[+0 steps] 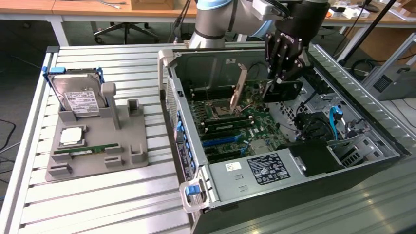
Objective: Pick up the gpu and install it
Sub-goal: 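Insert the gpu into the slot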
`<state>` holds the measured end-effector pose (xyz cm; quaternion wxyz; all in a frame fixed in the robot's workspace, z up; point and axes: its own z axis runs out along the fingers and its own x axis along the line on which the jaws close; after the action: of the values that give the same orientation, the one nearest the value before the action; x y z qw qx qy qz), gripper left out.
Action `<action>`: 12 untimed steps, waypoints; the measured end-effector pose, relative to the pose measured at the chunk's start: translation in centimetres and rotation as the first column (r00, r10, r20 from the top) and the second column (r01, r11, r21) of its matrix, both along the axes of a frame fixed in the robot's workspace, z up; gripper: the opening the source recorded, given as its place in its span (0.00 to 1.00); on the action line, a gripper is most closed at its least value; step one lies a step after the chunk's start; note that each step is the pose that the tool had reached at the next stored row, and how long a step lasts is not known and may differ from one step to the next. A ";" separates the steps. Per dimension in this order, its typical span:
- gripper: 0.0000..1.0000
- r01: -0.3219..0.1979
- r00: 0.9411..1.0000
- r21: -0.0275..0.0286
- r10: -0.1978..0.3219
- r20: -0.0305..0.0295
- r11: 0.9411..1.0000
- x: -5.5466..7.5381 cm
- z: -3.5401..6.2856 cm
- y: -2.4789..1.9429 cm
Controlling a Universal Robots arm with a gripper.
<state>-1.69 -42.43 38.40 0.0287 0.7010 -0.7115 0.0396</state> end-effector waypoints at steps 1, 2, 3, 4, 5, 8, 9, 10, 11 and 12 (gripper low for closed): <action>0.27 0.000 1.000 -0.002 0.000 0.000 1.000 0.0 -0.02 0.00; 0.27 0.000 1.000 -0.003 0.000 0.000 1.000 0.0 -0.04 0.00; 0.27 0.000 1.000 -0.005 0.000 0.000 1.000 0.0 -0.05 -0.01; 0.27 0.000 1.000 -0.006 0.000 0.000 1.000 0.0 -0.07 -0.01; 0.27 0.000 1.000 -0.007 0.000 0.000 1.000 0.0 -0.08 -0.01; 0.27 0.000 1.000 -0.012 0.000 0.000 1.000 0.0 -0.17 -0.01; 0.27 0.000 1.000 -0.014 0.000 0.000 1.000 0.0 -0.22 -0.01; 0.27 0.000 1.000 -0.015 0.000 0.000 1.000 0.0 -0.23 -0.01; 0.27 0.000 1.000 -0.016 0.000 0.000 1.000 0.0 -0.25 -0.01; 0.27 0.000 1.000 -0.017 0.000 0.000 1.000 0.0 -0.27 -0.01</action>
<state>-1.69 -42.44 38.13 0.0347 0.7007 -0.7111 0.0457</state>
